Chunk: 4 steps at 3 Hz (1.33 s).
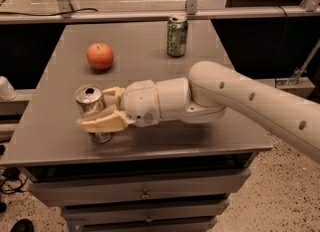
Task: Pick redbull can
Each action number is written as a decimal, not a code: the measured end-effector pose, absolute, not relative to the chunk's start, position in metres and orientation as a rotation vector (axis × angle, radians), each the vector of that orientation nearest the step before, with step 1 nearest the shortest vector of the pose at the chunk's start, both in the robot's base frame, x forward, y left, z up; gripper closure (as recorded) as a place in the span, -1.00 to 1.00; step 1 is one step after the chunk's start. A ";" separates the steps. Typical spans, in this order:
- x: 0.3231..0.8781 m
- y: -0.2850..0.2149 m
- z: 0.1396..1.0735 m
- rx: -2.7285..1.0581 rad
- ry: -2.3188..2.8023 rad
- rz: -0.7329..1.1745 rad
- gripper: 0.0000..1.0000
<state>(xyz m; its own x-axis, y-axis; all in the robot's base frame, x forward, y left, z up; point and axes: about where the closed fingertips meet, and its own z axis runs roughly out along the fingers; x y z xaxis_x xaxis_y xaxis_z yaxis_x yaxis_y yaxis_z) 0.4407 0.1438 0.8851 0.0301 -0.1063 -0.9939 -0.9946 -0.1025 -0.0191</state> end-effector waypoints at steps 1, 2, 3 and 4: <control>0.469 0.111 0.896 -1.318 1.264 1.112 1.00; 0.509 0.069 0.917 -1.229 1.302 0.979 1.00; 0.548 0.029 0.941 -1.127 1.339 0.845 1.00; 0.553 0.025 0.945 -1.116 1.341 0.828 1.00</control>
Offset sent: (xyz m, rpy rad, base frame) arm 0.1349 -0.1498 0.0677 -0.0041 -0.1452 -0.4751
